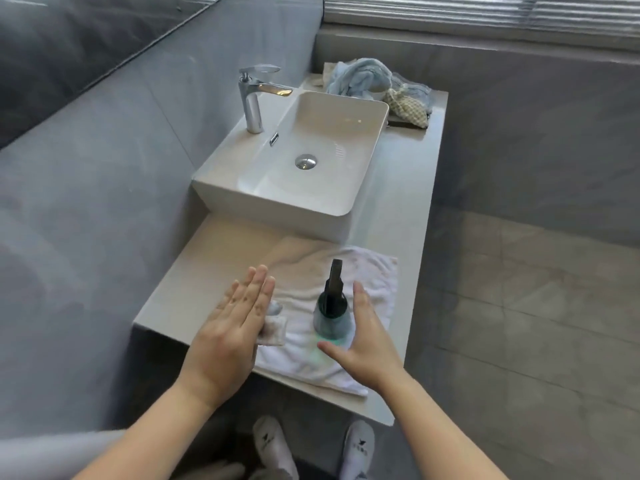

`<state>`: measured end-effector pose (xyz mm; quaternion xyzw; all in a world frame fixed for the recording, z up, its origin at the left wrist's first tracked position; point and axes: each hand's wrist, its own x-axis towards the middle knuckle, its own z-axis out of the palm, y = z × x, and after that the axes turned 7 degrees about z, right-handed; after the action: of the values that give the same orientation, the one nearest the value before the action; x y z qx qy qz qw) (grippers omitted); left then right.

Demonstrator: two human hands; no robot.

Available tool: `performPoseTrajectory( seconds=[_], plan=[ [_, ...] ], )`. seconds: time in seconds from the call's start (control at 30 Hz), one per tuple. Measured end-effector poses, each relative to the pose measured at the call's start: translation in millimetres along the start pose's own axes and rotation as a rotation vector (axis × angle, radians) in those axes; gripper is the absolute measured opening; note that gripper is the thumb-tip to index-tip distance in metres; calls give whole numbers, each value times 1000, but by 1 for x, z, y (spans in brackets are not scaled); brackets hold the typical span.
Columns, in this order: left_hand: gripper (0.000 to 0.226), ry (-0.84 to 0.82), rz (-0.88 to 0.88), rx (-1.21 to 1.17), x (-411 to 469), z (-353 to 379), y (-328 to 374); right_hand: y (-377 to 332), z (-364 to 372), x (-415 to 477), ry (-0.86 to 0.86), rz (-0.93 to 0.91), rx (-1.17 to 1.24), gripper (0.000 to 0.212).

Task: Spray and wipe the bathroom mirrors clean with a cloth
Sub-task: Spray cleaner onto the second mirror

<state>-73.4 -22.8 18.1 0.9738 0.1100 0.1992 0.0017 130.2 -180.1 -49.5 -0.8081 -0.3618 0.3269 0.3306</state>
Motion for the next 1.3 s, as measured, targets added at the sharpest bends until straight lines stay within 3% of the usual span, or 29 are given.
performPoseTrajectory(
  seconds=[0.2,0.37,0.47,0.6,0.7,1.03,1.17,1.3],
  plan=[
    [50,3,-24,33,-10,-12,7,-15,10,31,49,15,102,125],
    [57,6,-44,1,-21,-10,-11,-22,23,52,102,128,230,113],
    [65,25,-71,-21,-23,-2,-27,-27,25,54,138,177,236,91],
    [66,30,-95,-68,-18,9,-42,-45,23,51,192,206,224,42],
    [66,30,-80,-105,-14,20,-46,-60,18,44,241,209,284,31],
    [64,18,123,-267,72,24,-12,-94,-79,-32,474,27,350,35],
    [70,12,236,-300,122,18,35,-77,-113,-69,578,63,468,50],
    [79,24,313,-311,160,22,88,-44,-144,-102,713,98,570,46]
  ],
)
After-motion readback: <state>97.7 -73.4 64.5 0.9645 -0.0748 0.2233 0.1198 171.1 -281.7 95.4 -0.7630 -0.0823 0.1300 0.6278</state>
